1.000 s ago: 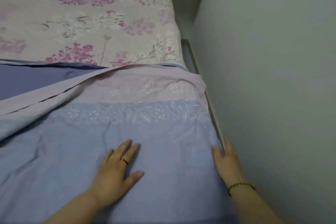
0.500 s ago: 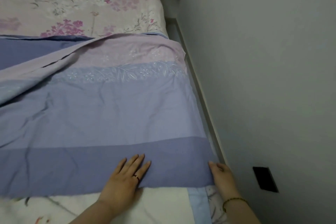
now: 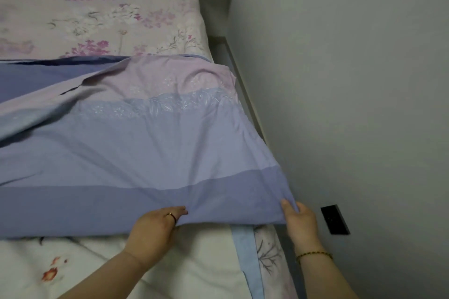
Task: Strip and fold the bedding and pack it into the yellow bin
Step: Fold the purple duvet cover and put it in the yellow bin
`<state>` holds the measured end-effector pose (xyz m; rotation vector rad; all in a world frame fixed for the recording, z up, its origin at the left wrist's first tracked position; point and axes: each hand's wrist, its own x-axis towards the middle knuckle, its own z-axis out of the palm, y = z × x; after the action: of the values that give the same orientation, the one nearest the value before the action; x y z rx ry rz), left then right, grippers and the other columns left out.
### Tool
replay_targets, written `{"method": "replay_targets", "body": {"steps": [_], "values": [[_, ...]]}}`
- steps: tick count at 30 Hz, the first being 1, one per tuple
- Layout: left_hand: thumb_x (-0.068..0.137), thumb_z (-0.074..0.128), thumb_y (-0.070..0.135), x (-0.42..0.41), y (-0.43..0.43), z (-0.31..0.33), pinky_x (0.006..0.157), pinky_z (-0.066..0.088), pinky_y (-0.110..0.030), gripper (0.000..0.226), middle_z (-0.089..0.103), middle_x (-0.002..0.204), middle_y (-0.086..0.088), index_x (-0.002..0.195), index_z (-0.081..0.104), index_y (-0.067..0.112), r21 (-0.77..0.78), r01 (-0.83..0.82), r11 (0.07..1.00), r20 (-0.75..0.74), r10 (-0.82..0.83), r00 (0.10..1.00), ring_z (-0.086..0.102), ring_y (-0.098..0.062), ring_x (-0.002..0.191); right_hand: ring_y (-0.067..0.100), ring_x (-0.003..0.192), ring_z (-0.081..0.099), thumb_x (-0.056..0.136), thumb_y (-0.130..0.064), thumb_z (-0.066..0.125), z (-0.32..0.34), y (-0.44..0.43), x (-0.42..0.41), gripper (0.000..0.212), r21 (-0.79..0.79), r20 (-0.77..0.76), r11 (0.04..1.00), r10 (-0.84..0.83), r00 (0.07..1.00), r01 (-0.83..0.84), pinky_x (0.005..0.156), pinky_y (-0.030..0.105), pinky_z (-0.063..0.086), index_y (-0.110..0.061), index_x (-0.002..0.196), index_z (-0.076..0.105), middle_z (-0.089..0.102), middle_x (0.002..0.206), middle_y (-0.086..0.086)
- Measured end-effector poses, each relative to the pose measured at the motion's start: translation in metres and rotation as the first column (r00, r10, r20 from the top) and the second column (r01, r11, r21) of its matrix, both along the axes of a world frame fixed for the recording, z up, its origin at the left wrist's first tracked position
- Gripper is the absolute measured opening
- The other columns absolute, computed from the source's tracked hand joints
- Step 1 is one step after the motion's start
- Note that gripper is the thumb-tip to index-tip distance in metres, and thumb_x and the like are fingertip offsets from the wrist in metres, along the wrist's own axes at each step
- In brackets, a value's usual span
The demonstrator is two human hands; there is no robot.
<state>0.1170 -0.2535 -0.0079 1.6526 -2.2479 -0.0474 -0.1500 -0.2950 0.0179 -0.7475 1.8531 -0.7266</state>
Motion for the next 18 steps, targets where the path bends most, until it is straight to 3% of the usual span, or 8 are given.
{"method": "replay_targets", "body": {"steps": [3, 8, 11, 14, 16, 18], "values": [[0.059, 0.036, 0.026, -0.015, 0.024, 0.003, 0.045, 0.047, -0.016, 0.041, 0.073, 0.067, 0.008, 0.067, 0.075, 0.018, 0.042, 0.031, 0.999, -0.015, -0.030, 0.999, 0.067, -0.007, 0.051, 0.012, 0.058, 0.042, 0.094, -0.011, 0.050, 0.004, 0.021, -0.018, 0.032, 0.013, -0.002, 1.000, 0.007, 1.000, -0.007, 0.037, 0.004, 0.034, -0.014, 0.062, 0.049, 0.049, 0.064, 0.003], [0.060, 0.039, 0.030, -0.053, 0.066, 0.012, 0.048, 0.045, -0.014, 0.036, 0.071, 0.063, 0.012, 0.071, 0.073, 0.024, 0.111, 0.141, 0.984, -0.109, -0.129, 0.986, 0.065, -0.005, 0.049, 0.018, 0.061, 0.045, 0.093, -0.009, 0.051, 0.018, 0.063, -0.054, 0.030, 0.046, -0.012, 0.997, -0.062, 0.998, 0.062, 0.054, 0.024, 0.037, -0.011, 0.063, 0.051, 0.052, 0.068, 0.006], [0.059, 0.038, 0.032, -0.077, 0.092, 0.014, 0.049, 0.044, -0.011, 0.032, 0.069, 0.059, 0.016, 0.089, 0.050, 0.034, 0.147, 0.209, 0.967, -0.217, -0.175, 0.960, 0.063, 0.000, 0.047, 0.022, 0.070, 0.047, 0.093, -0.007, 0.050, 0.021, 0.087, -0.076, 0.020, 0.080, -0.065, 0.995, -0.061, 0.996, 0.066, 0.056, 0.027, 0.034, -0.002, 0.074, 0.053, 0.053, 0.074, 0.008], [0.068, 0.034, 0.029, -0.091, 0.110, 0.007, 0.058, 0.043, -0.009, 0.022, 0.065, 0.054, 0.022, 0.088, 0.039, 0.035, 0.187, 0.238, 0.953, -0.206, -0.199, 0.958, 0.058, 0.006, 0.043, 0.024, 0.076, 0.048, 0.093, -0.008, 0.051, 0.013, 0.111, -0.086, 0.024, 0.157, -0.105, 0.983, -0.075, 0.992, 0.091, 0.066, 0.028, 0.034, 0.001, 0.071, 0.054, 0.055, 0.083, 0.016], [0.068, 0.034, 0.031, -0.092, 0.111, 0.004, 0.059, 0.043, -0.008, 0.023, 0.064, 0.055, 0.023, 0.086, 0.045, 0.038, 0.273, 0.260, 0.926, -0.196, -0.211, 0.958, 0.058, 0.008, 0.045, 0.024, 0.076, 0.048, 0.092, -0.007, 0.051, 0.002, 0.119, -0.087, 0.033, 0.189, -0.142, 0.978, -0.061, 0.988, 0.087, 0.066, 0.028, 0.034, -0.004, 0.060, 0.050, 0.055, 0.081, 0.017], [0.060, 0.035, 0.039, -0.087, 0.107, 0.003, 0.059, 0.042, -0.005, 0.031, 0.065, 0.058, 0.024, 0.074, 0.063, 0.041, 0.371, 0.282, 0.885, -0.171, -0.234, 0.957, 0.060, 0.009, 0.049, 0.022, 0.077, 0.048, 0.094, -0.005, 0.048, -0.001, 0.115, -0.081, 0.028, 0.249, -0.166, 0.967, -0.010, 0.986, 0.052, 0.062, 0.029, 0.037, 0.001, 0.067, 0.053, 0.056, 0.081, 0.015]]}}
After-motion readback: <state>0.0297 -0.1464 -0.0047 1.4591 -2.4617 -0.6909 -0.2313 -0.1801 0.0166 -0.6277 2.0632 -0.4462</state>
